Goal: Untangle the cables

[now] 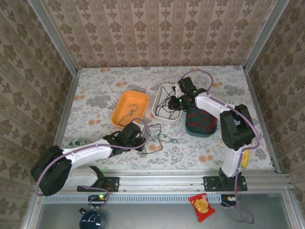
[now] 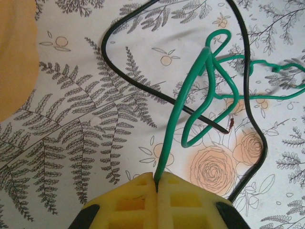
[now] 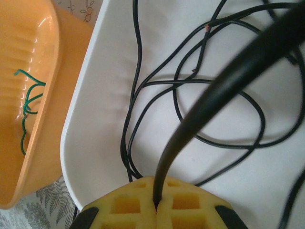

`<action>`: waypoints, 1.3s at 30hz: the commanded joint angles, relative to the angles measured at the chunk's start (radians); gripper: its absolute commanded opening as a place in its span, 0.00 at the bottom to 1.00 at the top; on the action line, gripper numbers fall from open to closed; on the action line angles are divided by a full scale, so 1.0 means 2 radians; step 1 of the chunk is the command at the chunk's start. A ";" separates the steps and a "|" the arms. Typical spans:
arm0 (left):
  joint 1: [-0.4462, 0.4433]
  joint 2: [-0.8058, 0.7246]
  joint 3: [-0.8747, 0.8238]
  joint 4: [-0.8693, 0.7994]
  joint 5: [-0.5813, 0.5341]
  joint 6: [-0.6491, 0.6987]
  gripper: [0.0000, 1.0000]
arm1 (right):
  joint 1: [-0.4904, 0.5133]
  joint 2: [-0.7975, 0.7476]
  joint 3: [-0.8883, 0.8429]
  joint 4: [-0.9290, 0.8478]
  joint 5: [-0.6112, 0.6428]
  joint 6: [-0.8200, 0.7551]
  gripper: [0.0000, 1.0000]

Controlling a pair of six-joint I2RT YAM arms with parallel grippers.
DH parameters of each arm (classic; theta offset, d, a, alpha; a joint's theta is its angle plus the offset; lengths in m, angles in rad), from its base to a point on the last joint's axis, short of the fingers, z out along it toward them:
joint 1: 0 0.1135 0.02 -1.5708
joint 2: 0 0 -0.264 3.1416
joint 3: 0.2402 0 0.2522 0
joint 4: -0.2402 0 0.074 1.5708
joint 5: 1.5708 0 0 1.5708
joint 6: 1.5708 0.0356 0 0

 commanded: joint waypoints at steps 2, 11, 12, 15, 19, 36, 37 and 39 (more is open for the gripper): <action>-0.003 -0.009 0.016 0.000 0.005 0.012 0.00 | 0.007 0.031 0.029 -0.027 -0.015 0.016 0.00; -0.003 -0.006 0.018 0.005 0.003 0.011 0.00 | 0.040 0.049 0.052 -0.026 -0.044 0.021 0.00; -0.003 -0.004 0.018 0.005 0.003 0.011 0.00 | 0.042 0.045 0.051 -0.018 -0.053 0.028 0.00; -0.003 -0.002 0.017 0.008 0.005 0.010 0.00 | 0.044 0.034 0.042 0.011 -0.093 0.055 0.00; -0.003 -0.001 0.014 0.013 0.005 0.008 0.00 | 0.047 0.024 0.034 0.034 -0.138 0.077 0.00; -0.004 0.008 0.019 0.013 0.007 0.011 0.00 | -0.006 0.029 -0.033 0.113 -0.129 0.175 0.00; -0.004 0.007 0.019 0.013 0.006 0.012 0.00 | -0.007 0.025 -0.035 0.111 -0.125 0.172 0.02; -0.004 0.007 0.020 0.014 0.005 0.012 0.00 | -0.008 0.015 -0.034 0.101 -0.116 0.163 0.11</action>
